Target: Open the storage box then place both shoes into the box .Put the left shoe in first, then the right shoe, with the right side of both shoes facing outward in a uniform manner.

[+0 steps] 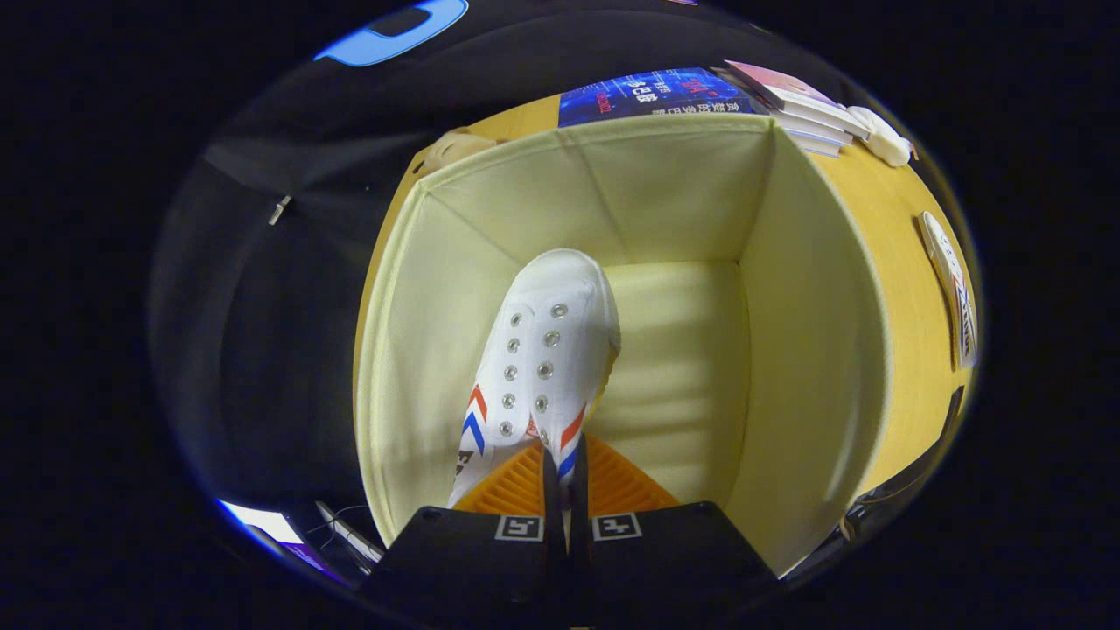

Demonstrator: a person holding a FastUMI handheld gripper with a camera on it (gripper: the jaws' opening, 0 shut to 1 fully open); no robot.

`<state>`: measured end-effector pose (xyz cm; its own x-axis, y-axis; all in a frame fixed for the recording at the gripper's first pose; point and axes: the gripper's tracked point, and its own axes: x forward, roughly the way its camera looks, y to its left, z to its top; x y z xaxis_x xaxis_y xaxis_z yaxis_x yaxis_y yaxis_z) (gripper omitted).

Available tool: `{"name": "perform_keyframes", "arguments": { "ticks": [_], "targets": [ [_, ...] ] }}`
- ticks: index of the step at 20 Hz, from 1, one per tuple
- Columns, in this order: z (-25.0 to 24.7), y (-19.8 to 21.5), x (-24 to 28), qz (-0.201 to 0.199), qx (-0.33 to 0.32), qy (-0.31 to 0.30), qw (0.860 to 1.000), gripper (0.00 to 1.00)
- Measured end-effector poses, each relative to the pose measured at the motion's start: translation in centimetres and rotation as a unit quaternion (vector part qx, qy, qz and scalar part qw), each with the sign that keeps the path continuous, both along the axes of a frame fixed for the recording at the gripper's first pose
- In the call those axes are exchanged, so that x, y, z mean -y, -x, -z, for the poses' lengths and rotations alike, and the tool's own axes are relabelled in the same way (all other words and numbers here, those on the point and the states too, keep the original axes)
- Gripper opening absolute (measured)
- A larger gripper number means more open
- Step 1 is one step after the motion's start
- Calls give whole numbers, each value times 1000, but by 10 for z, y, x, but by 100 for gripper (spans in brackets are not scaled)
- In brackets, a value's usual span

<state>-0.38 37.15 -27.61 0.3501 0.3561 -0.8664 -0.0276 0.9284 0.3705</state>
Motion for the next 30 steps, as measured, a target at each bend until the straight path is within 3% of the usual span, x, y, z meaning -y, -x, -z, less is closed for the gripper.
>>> {"name": "perform_keyframes", "arguments": {
  "ticks": [1, 3, 8, 14, 18, 25, 30],
  "targets": [
    [3, 0, -2, -7, -2, 5, 1000, 6],
    [3, -1, -4, -16, 0, 5, 1000, 23],
    [-42, -5, 3, -23, 53, -42, 997, 99],
    [-114, -4, 60, -38, 145, -42, 988, 99],
    [-139, -2, 140, -32, 188, -11, 982, 99],
    [-117, -2, 291, 25, 205, 50, 977, 99],
    [-83, -9, 380, 56, 164, 46, 984, 99]
  ]
}}
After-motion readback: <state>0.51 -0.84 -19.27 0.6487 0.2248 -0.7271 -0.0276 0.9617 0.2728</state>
